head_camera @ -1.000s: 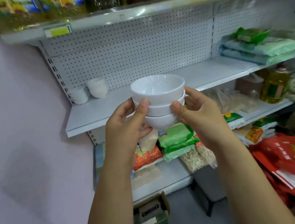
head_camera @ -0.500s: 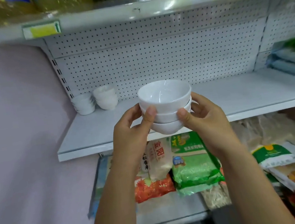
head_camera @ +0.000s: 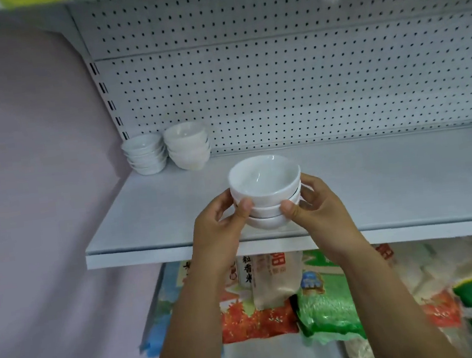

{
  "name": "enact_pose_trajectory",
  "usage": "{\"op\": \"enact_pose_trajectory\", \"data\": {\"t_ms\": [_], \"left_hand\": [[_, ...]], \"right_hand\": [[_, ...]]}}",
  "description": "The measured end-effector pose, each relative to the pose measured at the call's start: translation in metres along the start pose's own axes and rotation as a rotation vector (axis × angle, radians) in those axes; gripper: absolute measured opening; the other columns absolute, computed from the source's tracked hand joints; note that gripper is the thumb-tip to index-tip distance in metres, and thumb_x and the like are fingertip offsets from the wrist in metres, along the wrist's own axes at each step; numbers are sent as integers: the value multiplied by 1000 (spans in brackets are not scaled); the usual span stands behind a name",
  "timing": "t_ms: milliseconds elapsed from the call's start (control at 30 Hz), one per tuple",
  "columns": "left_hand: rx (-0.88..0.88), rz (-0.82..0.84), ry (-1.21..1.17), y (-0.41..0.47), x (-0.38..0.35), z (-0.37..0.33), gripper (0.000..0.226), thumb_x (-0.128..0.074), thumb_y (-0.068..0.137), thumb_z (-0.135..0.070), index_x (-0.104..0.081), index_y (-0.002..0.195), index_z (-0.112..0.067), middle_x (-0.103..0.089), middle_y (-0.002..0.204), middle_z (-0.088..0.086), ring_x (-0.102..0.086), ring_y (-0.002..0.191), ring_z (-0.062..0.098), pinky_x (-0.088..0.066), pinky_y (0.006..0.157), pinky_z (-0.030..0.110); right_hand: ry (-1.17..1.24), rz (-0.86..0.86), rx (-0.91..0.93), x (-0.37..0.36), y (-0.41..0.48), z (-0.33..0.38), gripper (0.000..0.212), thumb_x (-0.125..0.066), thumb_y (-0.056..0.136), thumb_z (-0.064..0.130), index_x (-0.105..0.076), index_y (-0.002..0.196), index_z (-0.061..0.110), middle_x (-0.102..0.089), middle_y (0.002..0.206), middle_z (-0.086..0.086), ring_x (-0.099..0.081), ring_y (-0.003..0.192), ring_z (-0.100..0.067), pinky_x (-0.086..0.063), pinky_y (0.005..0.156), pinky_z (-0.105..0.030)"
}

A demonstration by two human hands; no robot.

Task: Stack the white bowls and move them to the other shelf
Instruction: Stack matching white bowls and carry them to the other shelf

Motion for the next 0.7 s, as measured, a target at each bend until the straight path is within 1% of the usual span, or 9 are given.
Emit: {"op": "enact_pose_trajectory", "data": {"t_ms": [100, 200, 300, 367, 433, 500, 600, 700], "left_hand": [[9, 25, -1, 36, 8, 11, 58, -77, 78, -47, -66, 132, -26, -70, 128, -13, -66, 115, 1, -53, 105, 40], [6, 62, 41, 68, 15, 20, 45, -76, 85, -38, -67, 128, -29, -70, 124, -19, -64, 112, -9, -53, 105, 32], [15, 101, 77, 91, 18, 29, 42, -75, 91, -33, -66, 132, -28, -68, 127, -19, -62, 112, -12, -52, 104, 28], [5, 108, 93, 99, 19, 34, 38, -74, 92, -31, -66, 129, -30, -68, 125, -21, -62, 109, -15, -53, 100, 24], [-5, 103, 102, 108, 18, 37, 33, -75, 91, -31, -66, 122, -37, -68, 122, -24, -62, 106, -16, -55, 94, 19], [-6, 96, 94, 118, 17, 41, 35, -75, 90, -28, -65, 123, -35, -67, 124, -22, -64, 105, -15, -54, 88, 13], [-25, 91, 82, 131, 13, 43, 45, -75, 91, -27, -63, 135, -24, -67, 131, -15, -64, 109, -10, -52, 86, 10], [-29, 80, 79, 142, 9, 48, 45, -73, 92, -28, -61, 136, -28, -65, 131, -19, -61, 109, -17, -52, 85, 9]], "right_hand": [[24, 7, -28, -11, 30, -19, 69, -80, 74, 18, -53, 137, 20, -67, 134, 3, -67, 118, -11, -57, 83, -21], [26, -12, -43, -17, 54, -36, 69, -82, 74, 18, -53, 137, 20, -67, 135, 2, -67, 117, -11, -57, 84, -22], [20, -19, -43, -18, 75, -50, 66, -81, 77, 13, -53, 137, 18, -66, 137, 0, -66, 121, -13, -56, 85, -22], [18, -11, -56, -16, 87, -58, 66, -82, 77, 11, -54, 136, 19, -67, 136, 0, -66, 122, -14, -57, 86, -23], [19, 0, -62, -12, 99, -65, 69, -84, 73, 13, -55, 135, 19, -68, 135, 0, -65, 124, -17, -58, 91, -28], [2, 24, -57, -10, 110, -69, 72, -85, 71, 15, -54, 136, 19, -67, 136, 0, -64, 126, -18, -57, 96, -32], [-65, 65, -36, -6, 125, -70, 74, -86, 73, 16, -52, 138, 23, -64, 139, 4, -62, 127, -14, -57, 96, -28], [-227, 157, -2, -6, 141, -71, 94, -96, 66, 13, -46, 142, 34, -58, 141, 17, -57, 129, -4, -54, 99, -25]]}}
Point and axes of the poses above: each hand's wrist, its own y-axis towards the middle knuckle, its own x-axis out of the back of the hand, z = x × y, the point moved 5 cm from there along y, towards the middle knuckle
